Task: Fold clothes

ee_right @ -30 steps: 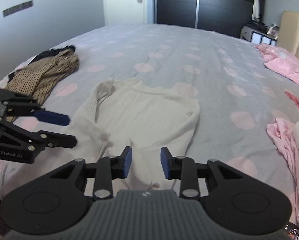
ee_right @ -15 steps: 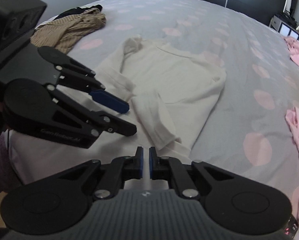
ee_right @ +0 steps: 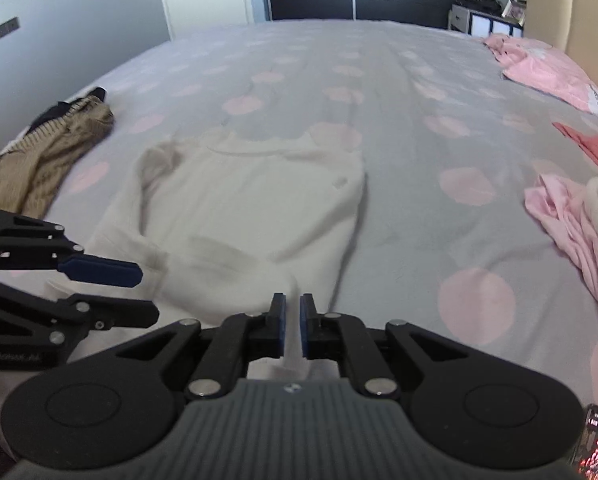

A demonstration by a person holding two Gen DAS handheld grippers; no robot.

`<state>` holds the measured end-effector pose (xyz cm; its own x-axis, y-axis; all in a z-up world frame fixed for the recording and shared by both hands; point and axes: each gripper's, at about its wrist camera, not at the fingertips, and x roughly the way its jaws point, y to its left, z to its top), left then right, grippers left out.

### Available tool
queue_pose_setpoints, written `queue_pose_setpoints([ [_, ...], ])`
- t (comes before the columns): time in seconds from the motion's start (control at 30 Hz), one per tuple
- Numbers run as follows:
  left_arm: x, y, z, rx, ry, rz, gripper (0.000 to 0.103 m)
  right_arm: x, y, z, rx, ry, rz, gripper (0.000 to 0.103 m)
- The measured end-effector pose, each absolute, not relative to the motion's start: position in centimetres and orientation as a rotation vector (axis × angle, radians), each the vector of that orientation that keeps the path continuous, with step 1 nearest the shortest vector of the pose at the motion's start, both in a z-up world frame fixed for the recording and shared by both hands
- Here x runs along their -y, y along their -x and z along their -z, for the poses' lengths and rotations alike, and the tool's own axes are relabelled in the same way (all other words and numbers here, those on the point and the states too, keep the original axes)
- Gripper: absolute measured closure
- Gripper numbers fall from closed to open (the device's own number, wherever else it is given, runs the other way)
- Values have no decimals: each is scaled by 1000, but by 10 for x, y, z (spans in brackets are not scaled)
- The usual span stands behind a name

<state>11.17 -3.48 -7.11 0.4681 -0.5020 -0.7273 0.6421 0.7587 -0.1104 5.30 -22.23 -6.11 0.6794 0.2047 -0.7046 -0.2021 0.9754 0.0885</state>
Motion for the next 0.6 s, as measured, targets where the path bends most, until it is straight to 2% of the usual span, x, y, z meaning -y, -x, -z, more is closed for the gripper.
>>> queue_pose_setpoints([
  [0.13,23,-112,69,-833,-209,661,73,209,-47,54,-780,0,-319,94],
  [0.33,10,-128,91,-867,-184,601,73,195,-64,82,-906,-53,-355,94],
  [0.6,-3,-157,96,-833,-70,504,73,192,-89,90,-856,-119,-268,94],
])
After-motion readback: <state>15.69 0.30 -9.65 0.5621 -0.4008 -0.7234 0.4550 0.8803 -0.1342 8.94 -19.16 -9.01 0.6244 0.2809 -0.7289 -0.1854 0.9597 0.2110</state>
